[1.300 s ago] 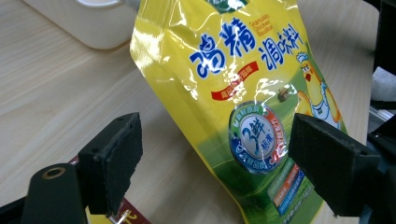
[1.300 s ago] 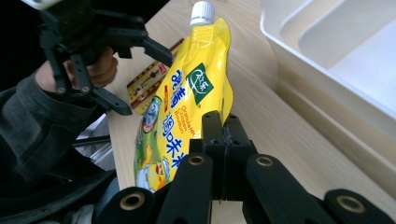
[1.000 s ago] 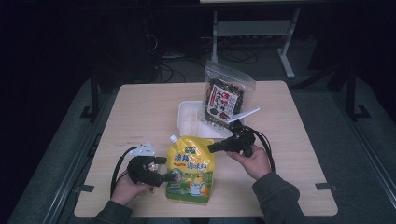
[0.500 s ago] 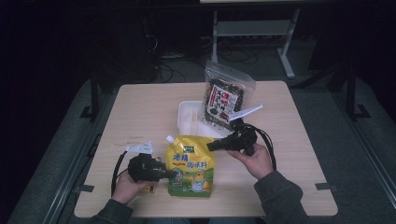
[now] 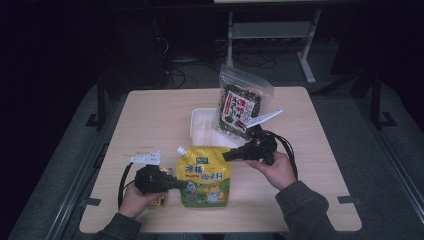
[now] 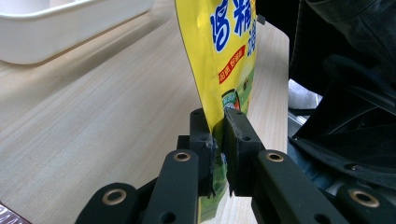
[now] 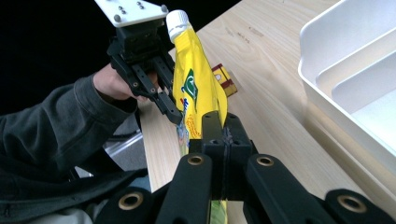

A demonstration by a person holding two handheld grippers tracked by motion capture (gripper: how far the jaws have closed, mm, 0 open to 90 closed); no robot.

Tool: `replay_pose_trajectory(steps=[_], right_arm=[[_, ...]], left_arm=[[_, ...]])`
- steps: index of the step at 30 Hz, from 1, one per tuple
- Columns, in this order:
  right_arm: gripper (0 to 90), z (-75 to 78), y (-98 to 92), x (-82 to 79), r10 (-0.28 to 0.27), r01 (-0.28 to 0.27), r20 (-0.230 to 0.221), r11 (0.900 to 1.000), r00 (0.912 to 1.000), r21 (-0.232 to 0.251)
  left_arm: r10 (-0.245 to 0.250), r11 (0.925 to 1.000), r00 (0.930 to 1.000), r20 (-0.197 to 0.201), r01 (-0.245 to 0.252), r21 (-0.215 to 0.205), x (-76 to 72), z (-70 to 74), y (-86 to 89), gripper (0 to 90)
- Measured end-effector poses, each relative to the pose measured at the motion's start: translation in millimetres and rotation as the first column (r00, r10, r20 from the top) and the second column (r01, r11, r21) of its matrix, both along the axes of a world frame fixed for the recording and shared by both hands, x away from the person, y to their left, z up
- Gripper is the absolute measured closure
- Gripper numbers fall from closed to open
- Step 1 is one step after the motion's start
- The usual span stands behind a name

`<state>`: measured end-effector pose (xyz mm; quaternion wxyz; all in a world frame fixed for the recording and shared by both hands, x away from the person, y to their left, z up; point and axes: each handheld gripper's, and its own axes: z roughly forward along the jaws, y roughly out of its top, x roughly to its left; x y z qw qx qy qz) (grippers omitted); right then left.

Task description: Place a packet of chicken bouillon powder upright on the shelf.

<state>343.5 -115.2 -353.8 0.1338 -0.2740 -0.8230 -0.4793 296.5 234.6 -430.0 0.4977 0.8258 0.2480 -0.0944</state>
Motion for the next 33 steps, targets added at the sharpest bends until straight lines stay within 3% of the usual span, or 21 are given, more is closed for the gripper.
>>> replay_pose_trajectory(steps=[9, 16, 21, 22, 25, 26, 30, 33], right_arm=[[72.2, 13.2, 3.8, 7.5, 0.030, -0.030, 0.002, 0.999, 0.9995, -0.036], [67.2, 29.6, 21.0, 17.9, 0.088, -0.087, 0.005, 0.992, 0.9961, -0.092], [67.0, 37.3, 43.3, 25.7, 0.165, -0.166, -0.016, 0.977, 0.9862, -0.137], [69.3, 39.4, 51.9, 28.2, 0.196, -0.198, -0.026, 0.967, 0.9803, -0.163], [71.9, 40.5, 59.5, 30.1, 0.216, -0.220, -0.041, 0.958, 0.9755, -0.186], [76.1, 40.8, 65.6, 31.3, 0.232, -0.239, -0.058, 0.948, 0.9710, -0.208], [81.7, 40.1, 70.1, 32.7, 0.252, -0.261, -0.067, 0.938, 0.9654, -0.227], [83.3, 39.8, 70.0, 33.5, 0.254, -0.266, -0.079, 0.937, 0.9639, -0.228]], left_arm=[[-0.009, 0.9999, 0.9999, 0.012, 0.009, -0.005, -1.2, 1.2, -0.2, 83.2], [-0.012, 0.9999, 0.9997, 0.022, 0.013, -0.006, -2.4, 2.5, -0.8, 83.3], [-0.018, 0.9998, 0.9994, 0.028, 0.018, -0.001, -3.1, 4.1, -1.7, 83.4], [-0.019, 0.9998, 0.9994, 0.030, 0.019, 0.000, -3.2, 4.4, -1.8, 83.3], [-0.022, 0.9998, 0.9992, 0.034, 0.022, 0.000, -3.4, 5.1, -2.6, 83.3], [-0.024, 0.9997, 0.9992, 0.033, 0.024, -0.001, -3.5, 5.2, -2.8, 83.3], [-0.022, 0.9998, 0.9991, 0.036, 0.022, -0.001, -3.1, 5.1, -2.1, 83.3], [-0.022, 0.9998, 0.9991, 0.036, 0.022, 0.000, -3.1, 5.2, -2.6, 83.3]])
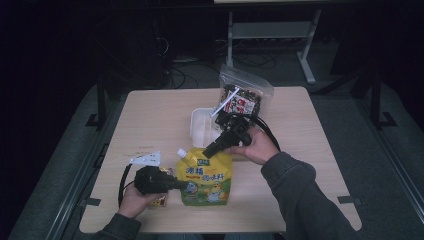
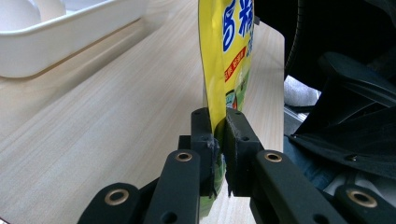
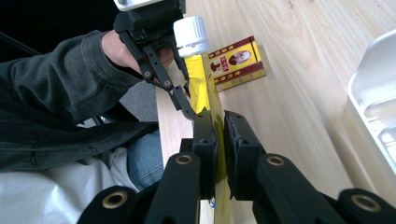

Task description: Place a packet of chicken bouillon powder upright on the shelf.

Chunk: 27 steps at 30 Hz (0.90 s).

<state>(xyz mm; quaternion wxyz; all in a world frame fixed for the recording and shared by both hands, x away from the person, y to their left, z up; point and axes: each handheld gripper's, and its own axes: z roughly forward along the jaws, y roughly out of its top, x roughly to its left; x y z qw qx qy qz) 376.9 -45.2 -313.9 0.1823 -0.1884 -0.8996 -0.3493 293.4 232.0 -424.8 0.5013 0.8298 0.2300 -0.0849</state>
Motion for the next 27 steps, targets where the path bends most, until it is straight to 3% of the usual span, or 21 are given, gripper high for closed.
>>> replay_pose_trajectory(steps=[7, 12, 13, 15, 27], right_arm=[[89.1, 3.0, -0.9, -3.0, 0.017, -0.017, -0.023, 1.000, 0.9996, -0.006], [89.7, 5.3, -0.2, -8.0, 0.033, -0.033, -0.040, 0.999, 0.9987, 0.003], [89.9, 6.1, 1.2, -10.9, 0.039, -0.039, -0.036, 0.999, 0.9986, 0.000], [90.0, 6.4, 1.3, -11.7, 0.045, -0.045, -0.040, 0.999, 0.9982, 0.006], [90.0, 4.5, -13.4, -14.5, -0.006, 0.013, -0.084, 0.996, 0.9965, 0.087]], left_arm=[[0.008, 1.0000, 0.9998, 0.015, -0.008, 0.003, -0.8, 1.8, 0.1, 80.7], [0.030, 0.9995, 0.9992, 0.027, -0.030, -0.004, -1.3, 4.9, 3.0, 71.9], [0.039, 0.9992, 0.9988, 0.031, -0.039, -0.002, -1.3, 5.6, 4.1, 66.5], [0.045, 0.9990, 0.9984, 0.036, -0.045, -0.001, -1.6, 6.8, 6.4, 65.9], [0.105, 0.9939, 0.9929, 0.055, -0.107, 0.028, -2.4, 7.9, 15.7, 54.1]])
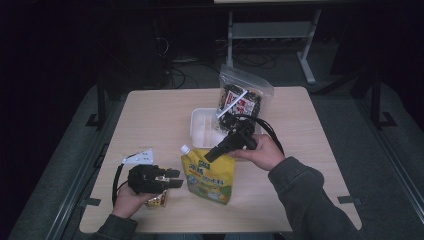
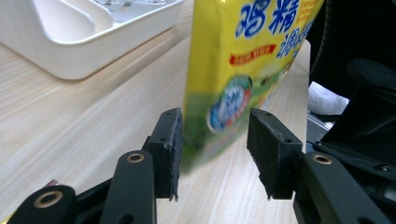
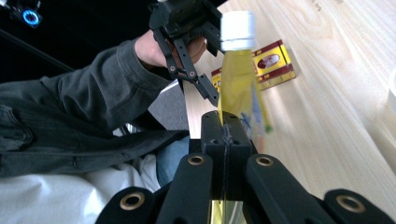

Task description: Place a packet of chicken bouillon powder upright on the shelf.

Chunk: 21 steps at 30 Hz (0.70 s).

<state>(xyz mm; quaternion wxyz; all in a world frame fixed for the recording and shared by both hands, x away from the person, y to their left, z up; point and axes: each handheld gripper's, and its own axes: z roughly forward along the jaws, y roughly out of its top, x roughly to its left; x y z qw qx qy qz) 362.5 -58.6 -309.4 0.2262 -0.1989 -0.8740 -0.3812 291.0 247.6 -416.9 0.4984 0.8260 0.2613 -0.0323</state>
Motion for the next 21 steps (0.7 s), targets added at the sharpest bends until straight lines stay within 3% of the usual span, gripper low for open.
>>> replay_pose_trajectory(steps=[12, 21], right_arm=[[90.0, 10.9, -12.2, 1.6, -0.081, 0.083, -0.023, 0.993, 0.9964, 0.082], [90.0, 17.6, -13.8, 3.7, -0.125, 0.127, -0.025, 0.986, 0.9919, 0.105]], left_arm=[[0.039, 0.9991, 0.9992, 0.007, -0.039, 0.015, -0.8, 0.9, 6.7, 50.7], [0.049, 0.9981, 0.9987, 0.012, -0.050, 0.036, -1.0, 0.0, 8.5, 49.1]])
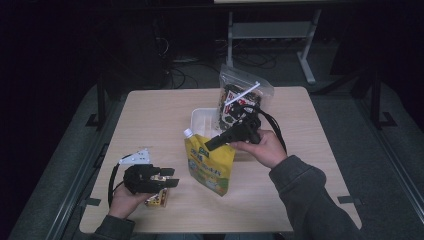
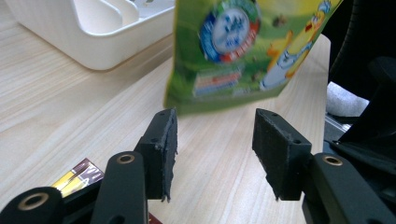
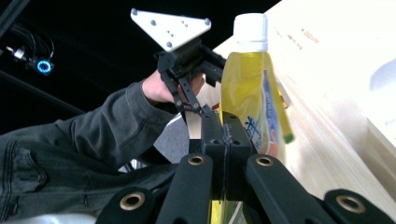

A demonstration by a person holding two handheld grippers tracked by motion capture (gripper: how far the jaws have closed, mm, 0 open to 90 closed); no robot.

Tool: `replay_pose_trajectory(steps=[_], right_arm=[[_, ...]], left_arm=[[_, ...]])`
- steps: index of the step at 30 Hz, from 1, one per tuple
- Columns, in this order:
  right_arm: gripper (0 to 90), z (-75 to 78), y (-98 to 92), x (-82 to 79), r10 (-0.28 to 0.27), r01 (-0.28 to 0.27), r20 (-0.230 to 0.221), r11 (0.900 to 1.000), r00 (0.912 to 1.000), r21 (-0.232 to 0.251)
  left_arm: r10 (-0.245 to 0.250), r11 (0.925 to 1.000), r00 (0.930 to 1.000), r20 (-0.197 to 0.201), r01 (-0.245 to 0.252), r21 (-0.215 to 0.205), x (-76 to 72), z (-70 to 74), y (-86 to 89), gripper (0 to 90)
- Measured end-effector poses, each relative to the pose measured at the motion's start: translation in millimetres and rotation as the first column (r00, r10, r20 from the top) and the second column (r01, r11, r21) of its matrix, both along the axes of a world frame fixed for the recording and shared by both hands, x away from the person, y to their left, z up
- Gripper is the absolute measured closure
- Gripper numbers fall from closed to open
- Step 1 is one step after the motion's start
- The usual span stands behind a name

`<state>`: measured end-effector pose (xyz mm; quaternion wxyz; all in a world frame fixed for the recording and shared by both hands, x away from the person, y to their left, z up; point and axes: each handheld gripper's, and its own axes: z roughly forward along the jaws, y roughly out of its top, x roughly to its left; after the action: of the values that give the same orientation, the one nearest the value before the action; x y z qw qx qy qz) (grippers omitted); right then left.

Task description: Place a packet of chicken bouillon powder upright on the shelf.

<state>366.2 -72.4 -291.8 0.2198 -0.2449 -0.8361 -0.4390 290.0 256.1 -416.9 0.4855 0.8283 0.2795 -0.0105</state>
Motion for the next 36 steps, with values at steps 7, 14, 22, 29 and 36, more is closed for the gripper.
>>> replay_pose_trajectory(steps=[7, 14, 22, 29, 36], right_arm=[[90.0, 4.0, -5.9, 3.1, -0.048, 0.048, -0.003, 0.998, 0.9988, 0.028], [90.0, 9.2, -10.8, 5.5, -0.080, 0.081, -0.006, 0.995, 0.9968, 0.060], [90.0, 17.8, -15.5, 7.2, -0.132, 0.131, 0.003, 0.989, 0.9913, 0.073], [90.0, 28.5, -19.0, 10.6, -0.193, 0.191, 0.009, 0.976, 0.9812, 0.100], [90.0, 38.1, -18.1, 17.0, -0.253, 0.249, 0.015, 0.961, 0.9674, 0.123]], left_arm=[[0.008, 0.9999, 1.0000, -0.002, -0.008, 0.007, 0.3, -0.7, 0.7, 46.9], [0.010, 0.9998, 0.9999, -0.003, -0.010, 0.014, 0.3, -1.5, 0.5, 45.2], [0.019, 0.9995, 0.9998, -0.004, -0.019, 0.024, 0.2, -1.6, 1.7, 43.1], [0.030, 0.9992, 0.9995, -0.004, -0.030, 0.025, 0.5, -2.1, 3.3, 42.0], [0.038, 0.9988, 0.9993, -0.005, -0.038, 0.031, 0.5, -2.0, 4.3, 40.0]])
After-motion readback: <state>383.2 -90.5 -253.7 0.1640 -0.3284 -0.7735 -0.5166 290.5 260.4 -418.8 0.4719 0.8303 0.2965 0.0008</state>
